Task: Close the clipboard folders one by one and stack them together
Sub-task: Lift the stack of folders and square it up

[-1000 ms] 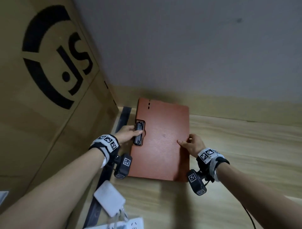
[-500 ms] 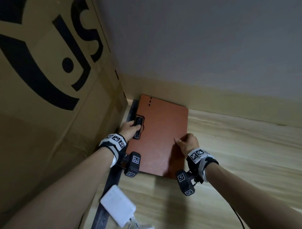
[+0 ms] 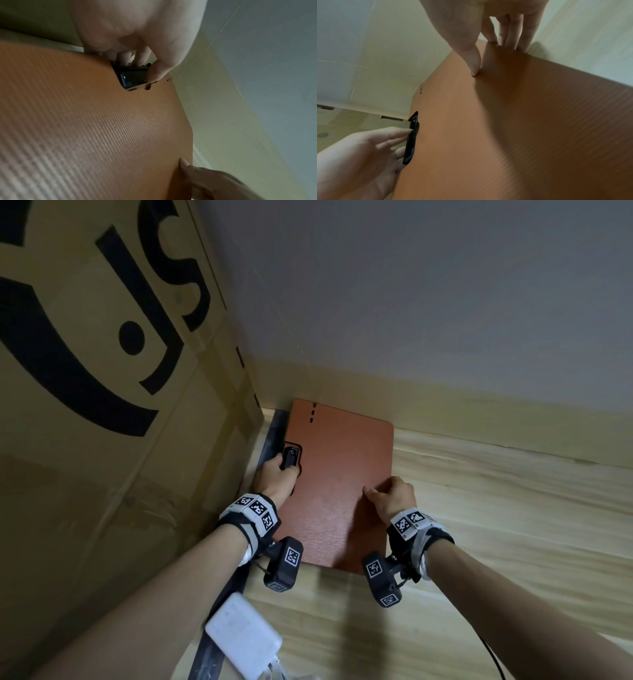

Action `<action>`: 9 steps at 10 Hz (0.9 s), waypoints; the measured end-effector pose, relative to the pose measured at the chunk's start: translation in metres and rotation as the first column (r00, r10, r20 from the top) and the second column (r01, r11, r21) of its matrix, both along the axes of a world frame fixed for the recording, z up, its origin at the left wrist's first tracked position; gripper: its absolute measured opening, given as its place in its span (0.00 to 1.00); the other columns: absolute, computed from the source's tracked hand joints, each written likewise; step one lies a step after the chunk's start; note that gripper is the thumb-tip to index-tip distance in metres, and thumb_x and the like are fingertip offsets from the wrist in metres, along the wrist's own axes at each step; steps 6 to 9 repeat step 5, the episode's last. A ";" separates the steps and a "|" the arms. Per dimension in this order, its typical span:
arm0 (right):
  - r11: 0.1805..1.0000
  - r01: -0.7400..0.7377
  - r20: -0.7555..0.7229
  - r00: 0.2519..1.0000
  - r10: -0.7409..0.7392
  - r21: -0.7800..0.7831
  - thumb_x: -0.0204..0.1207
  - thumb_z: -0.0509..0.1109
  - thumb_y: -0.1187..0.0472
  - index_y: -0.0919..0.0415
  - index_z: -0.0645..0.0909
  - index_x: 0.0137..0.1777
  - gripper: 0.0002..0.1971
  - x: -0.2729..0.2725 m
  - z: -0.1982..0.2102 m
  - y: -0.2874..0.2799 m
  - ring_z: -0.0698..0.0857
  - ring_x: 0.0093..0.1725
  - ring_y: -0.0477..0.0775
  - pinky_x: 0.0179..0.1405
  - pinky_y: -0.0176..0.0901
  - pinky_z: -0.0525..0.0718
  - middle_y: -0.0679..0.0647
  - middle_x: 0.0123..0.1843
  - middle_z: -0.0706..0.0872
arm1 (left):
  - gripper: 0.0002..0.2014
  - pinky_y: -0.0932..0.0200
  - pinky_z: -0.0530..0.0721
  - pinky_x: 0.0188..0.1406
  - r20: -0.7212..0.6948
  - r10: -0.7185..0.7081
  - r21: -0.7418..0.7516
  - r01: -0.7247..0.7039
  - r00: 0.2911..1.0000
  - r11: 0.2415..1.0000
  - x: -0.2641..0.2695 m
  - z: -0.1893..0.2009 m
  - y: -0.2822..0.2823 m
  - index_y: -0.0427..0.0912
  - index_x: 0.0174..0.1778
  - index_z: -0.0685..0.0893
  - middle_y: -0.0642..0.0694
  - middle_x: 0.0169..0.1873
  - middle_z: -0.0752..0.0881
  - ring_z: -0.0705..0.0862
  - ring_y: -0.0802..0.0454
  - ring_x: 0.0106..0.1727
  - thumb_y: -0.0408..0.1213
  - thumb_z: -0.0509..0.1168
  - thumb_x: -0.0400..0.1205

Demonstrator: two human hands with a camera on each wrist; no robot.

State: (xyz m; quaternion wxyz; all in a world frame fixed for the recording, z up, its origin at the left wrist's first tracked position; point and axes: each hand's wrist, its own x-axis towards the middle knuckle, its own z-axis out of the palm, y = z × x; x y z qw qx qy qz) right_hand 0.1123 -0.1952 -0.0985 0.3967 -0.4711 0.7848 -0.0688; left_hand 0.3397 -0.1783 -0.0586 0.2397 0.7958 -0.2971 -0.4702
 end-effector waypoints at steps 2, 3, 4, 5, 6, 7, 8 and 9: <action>1.000 0.022 0.018 1.000 -0.022 0.018 0.61 0.77 0.37 0.61 0.80 0.58 0.32 0.002 0.003 0.002 0.84 0.55 0.65 0.60 0.59 0.85 0.59 0.57 0.82 | 0.38 0.39 0.75 0.74 -0.029 -0.008 0.010 0.008 1.000 1.000 0.001 -0.004 0.001 0.51 0.80 0.72 0.45 0.73 0.80 0.78 0.39 0.72 0.48 0.62 0.69; 0.998 0.063 0.088 0.994 -0.065 0.020 0.49 0.73 0.32 0.59 0.81 0.53 0.37 -0.005 -0.016 -0.003 0.86 0.52 0.64 0.57 0.58 0.86 0.59 0.54 0.86 | 0.34 0.39 0.75 0.75 -0.078 0.005 -0.017 -0.007 0.997 1.000 -0.001 0.007 0.002 0.46 0.80 0.72 0.42 0.74 0.79 0.77 0.38 0.73 0.42 0.64 0.74; 0.994 0.108 0.208 0.972 -0.107 0.006 0.53 0.77 0.37 0.62 0.81 0.52 0.33 -0.008 0.002 0.002 0.88 0.50 0.61 0.56 0.56 0.87 0.58 0.52 0.89 | 0.31 0.43 0.72 0.77 -0.090 0.028 -0.024 -0.031 0.995 0.999 -0.002 0.015 0.003 0.42 0.82 0.67 0.42 0.78 0.74 0.74 0.39 0.77 0.36 0.64 0.80; 0.983 0.184 0.322 0.931 -0.172 -0.007 0.73 0.77 0.52 0.66 0.75 0.68 0.29 -0.021 0.017 0.010 0.84 0.62 0.59 0.68 0.53 0.79 0.54 0.60 0.84 | 0.32 0.42 0.73 0.76 -0.005 0.039 -0.120 -0.039 0.999 0.992 -0.009 0.024 0.006 0.43 0.82 0.67 0.41 0.78 0.74 0.74 0.39 0.76 0.36 0.63 0.79; 0.983 0.184 0.322 0.931 -0.172 -0.007 0.73 0.77 0.52 0.66 0.75 0.68 0.29 -0.021 0.017 0.010 0.84 0.62 0.59 0.68 0.53 0.79 0.54 0.60 0.84 | 0.32 0.42 0.73 0.76 -0.005 0.039 -0.120 -0.039 0.999 0.992 -0.009 0.024 0.006 0.43 0.82 0.67 0.41 0.78 0.74 0.74 0.39 0.76 0.36 0.63 0.79; 0.983 0.184 0.322 0.931 -0.172 -0.007 0.73 0.77 0.52 0.66 0.75 0.68 0.29 -0.021 0.017 0.010 0.84 0.62 0.59 0.68 0.53 0.79 0.54 0.60 0.84 | 0.32 0.42 0.73 0.76 -0.005 0.039 -0.120 -0.039 0.999 0.992 -0.009 0.024 0.006 0.43 0.82 0.67 0.41 0.78 0.74 0.74 0.39 0.76 0.36 0.63 0.79; 0.983 0.184 0.322 0.931 -0.172 -0.007 0.73 0.77 0.52 0.66 0.75 0.68 0.29 -0.021 0.017 0.010 0.84 0.62 0.59 0.68 0.53 0.79 0.54 0.60 0.84 | 0.32 0.42 0.73 0.76 -0.005 0.039 -0.120 -0.039 0.999 0.992 -0.009 0.024 0.006 0.43 0.82 0.67 0.41 0.78 0.74 0.74 0.39 0.76 0.36 0.63 0.79; 0.983 0.184 0.322 0.931 -0.172 -0.007 0.73 0.77 0.52 0.66 0.75 0.68 0.29 -0.021 0.017 0.010 0.84 0.62 0.59 0.68 0.53 0.79 0.54 0.60 0.84 | 0.32 0.42 0.73 0.76 -0.005 0.039 -0.120 -0.039 0.999 0.992 -0.009 0.024 0.006 0.43 0.82 0.67 0.41 0.78 0.74 0.74 0.39 0.76 0.36 0.63 0.79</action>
